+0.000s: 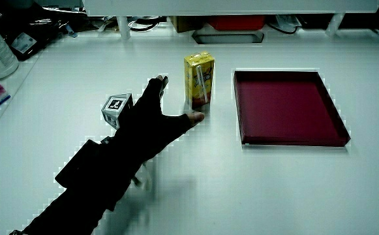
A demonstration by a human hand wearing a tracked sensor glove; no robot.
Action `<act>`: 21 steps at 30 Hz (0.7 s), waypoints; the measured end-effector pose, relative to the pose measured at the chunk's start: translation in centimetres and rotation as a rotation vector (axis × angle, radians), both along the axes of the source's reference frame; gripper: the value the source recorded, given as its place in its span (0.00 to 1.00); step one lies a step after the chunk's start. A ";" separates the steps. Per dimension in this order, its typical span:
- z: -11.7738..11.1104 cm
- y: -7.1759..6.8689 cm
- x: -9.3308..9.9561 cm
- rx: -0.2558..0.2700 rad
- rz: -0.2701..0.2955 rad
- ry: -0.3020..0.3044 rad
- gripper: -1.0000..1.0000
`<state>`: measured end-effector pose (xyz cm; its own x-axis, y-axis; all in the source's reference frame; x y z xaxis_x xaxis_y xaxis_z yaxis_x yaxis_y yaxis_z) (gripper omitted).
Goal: Pick ice redtea
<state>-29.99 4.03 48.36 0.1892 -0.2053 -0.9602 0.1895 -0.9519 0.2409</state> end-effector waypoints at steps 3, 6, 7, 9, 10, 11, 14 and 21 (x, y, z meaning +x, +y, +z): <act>0.3 -0.7 0.2 -0.023 -0.019 0.035 0.50; 1.0 -1.6 0.2 -0.064 -0.036 0.051 0.50; 1.6 -1.9 0.0 -0.060 -0.027 0.057 0.50; 1.4 -2.6 0.5 -0.067 -0.016 0.079 0.50; 1.8 -2.9 0.4 -0.070 -0.018 0.065 0.50; 1.3 -3.2 0.8 -0.077 -0.011 0.086 0.50; 1.5 -4.2 1.0 -0.071 -0.009 0.084 0.50; 2.7 -6.3 0.9 -0.110 -0.013 0.064 0.50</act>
<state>-29.06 -2.27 51.10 0.1253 -0.3124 -0.9416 0.1959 -0.9226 0.3322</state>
